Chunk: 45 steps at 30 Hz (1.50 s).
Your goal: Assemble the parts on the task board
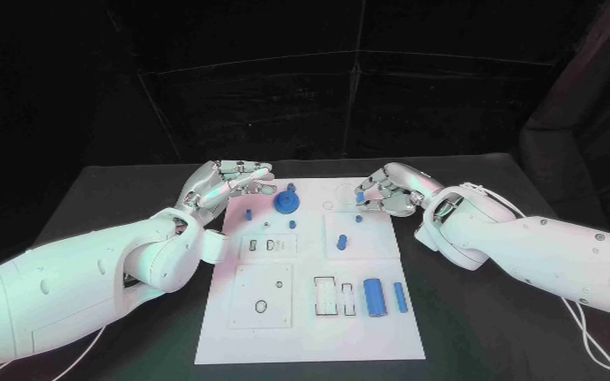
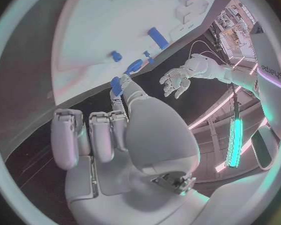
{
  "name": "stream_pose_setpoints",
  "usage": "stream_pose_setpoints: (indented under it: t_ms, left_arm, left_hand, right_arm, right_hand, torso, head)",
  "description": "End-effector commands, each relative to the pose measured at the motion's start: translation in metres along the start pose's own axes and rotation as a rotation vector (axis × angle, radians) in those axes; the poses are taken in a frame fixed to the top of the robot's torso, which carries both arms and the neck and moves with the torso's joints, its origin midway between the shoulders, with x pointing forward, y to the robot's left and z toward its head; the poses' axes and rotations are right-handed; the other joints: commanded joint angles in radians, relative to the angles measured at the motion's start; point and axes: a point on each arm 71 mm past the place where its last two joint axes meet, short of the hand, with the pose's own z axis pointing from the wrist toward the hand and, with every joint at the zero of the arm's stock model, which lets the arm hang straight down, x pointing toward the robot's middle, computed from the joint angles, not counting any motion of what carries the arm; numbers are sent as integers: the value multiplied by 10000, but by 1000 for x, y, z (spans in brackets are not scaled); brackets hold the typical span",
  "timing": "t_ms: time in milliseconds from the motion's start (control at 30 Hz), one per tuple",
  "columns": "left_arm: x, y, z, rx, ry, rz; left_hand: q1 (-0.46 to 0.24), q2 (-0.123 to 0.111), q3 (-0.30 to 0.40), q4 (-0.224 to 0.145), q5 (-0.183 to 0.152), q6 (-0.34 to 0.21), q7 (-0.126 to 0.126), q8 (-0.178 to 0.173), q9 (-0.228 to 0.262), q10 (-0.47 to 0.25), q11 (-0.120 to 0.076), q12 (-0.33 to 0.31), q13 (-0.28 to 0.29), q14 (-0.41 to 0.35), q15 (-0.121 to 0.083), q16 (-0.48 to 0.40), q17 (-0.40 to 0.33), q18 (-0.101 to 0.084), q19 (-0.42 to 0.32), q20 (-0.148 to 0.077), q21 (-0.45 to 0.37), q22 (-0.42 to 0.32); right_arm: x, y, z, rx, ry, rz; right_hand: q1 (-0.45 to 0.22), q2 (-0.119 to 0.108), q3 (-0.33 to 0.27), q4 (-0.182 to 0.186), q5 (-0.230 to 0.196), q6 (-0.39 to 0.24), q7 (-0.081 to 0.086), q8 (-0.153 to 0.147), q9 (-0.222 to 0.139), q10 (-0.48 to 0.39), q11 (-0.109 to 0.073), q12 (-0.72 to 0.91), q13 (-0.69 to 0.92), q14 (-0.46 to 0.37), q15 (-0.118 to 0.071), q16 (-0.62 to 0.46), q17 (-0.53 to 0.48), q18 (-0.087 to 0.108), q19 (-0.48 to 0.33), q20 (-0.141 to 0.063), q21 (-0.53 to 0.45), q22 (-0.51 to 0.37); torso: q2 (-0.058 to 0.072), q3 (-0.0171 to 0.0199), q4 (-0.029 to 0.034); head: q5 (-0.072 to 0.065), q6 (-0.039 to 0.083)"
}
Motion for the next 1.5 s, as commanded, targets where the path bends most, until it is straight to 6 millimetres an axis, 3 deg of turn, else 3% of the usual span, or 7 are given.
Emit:
stream_pose_setpoints:
  t_ms: [33,333,433,733,900,1033,1500]
  left_arm:
    - [-3,0,1,-69,-202,-423]
    - [-11,0,3,-95,-513,-503]
    - [-13,-1,3,-91,-560,-489]
    - [-13,-1,3,-70,-583,-485]
    - [-14,-1,4,-59,-623,-456]
    - [-13,-1,4,-50,-631,-449]
    - [-12,-1,5,-53,-599,-465]
  left_hand:
    - [-33,101,-1,-62,23,61,16,-69,-4,28,-3,-58,2,8,54,-44,17,78,66,-4,-51,-18]
    - [-31,106,4,-67,23,65,14,-69,-3,33,-4,-58,2,10,53,-46,18,78,68,-5,-53,-20]
    - [-31,106,4,-67,23,65,14,-69,-3,33,-4,-58,2,10,53,-46,18,78,68,-5,-53,-20]
    - [-29,112,11,-74,23,72,11,-68,-2,41,-8,-58,3,14,51,-49,20,79,71,-5,-54,-23]
    - [-27,115,17,-79,23,76,9,-68,-1,47,-10,-59,4,15,50,-52,22,79,73,-6,-56,-25]
    - [-27,115,17,-79,23,76,9,-68,-1,47,-10,-59,4,15,50,-52,22,79,73,-6,-56,-25]
    - [-25,116,22,-87,23,80,7,-68,-1,52,-11,-60,5,13,51,-58,23,78,73,-6,-60,-28]
  right_arm:
    - [7,19,6,409,-176,-164]
    - [43,72,33,-146,646,-210]
    - [54,82,41,-192,862,-307]
    - [86,105,49,-509,1472,-786]
    - [99,114,50,-702,1669,-961]
    - [108,119,50,-803,1867,-1036]
    - [122,122,48,-877,2297,-1311]
  right_hand:
    - [-57,61,83,8,62,141,-64,24,30,324,-56,-34,1545,824,-84,21,1525,-84,371,-77,67,1721]
    - [-149,44,133,20,110,132,-62,4,17,317,-57,-51,1532,814,-88,1,1479,-78,353,-86,57,1698]
    - [-168,30,141,18,113,120,-59,-5,12,307,-55,-67,1519,812,-88,-5,1468,-77,349,-87,54,1692]
    - [-222,-29,176,-2,177,95,-51,-29,-1,290,-51,-94,1498,807,-86,-16,1446,-75,343,-89,51,1686]
    - [-268,-63,187,0,197,87,-44,-40,-7,286,-46,-101,1494,808,-83,-15,1449,-75,342,-89,50,1684]
    - [-318,-109,193,-1,212,84,-41,-47,-11,283,-42,-104,1492,809,-80,-13,1456,-74,340,-88,48,1682]
    - [-361,-150,197,-2,224,86,-41,-51,-13,286,-39,-100,1497,808,-78,-16,1450,-73,336,-86,46,1678]
  torso:
    - [-101,-73,-6]
    - [-183,-172,133]
    - [-212,-193,126]
    - [-255,-241,106]
    - [-239,-210,101]
    - [-235,-224,120]
    - [-236,-195,101]
  head:
    - [88,-52]
    - [131,-155]
    - [227,-284]
    - [414,-401]
    - [510,-433]
    - [519,-475]
    - [629,-562]
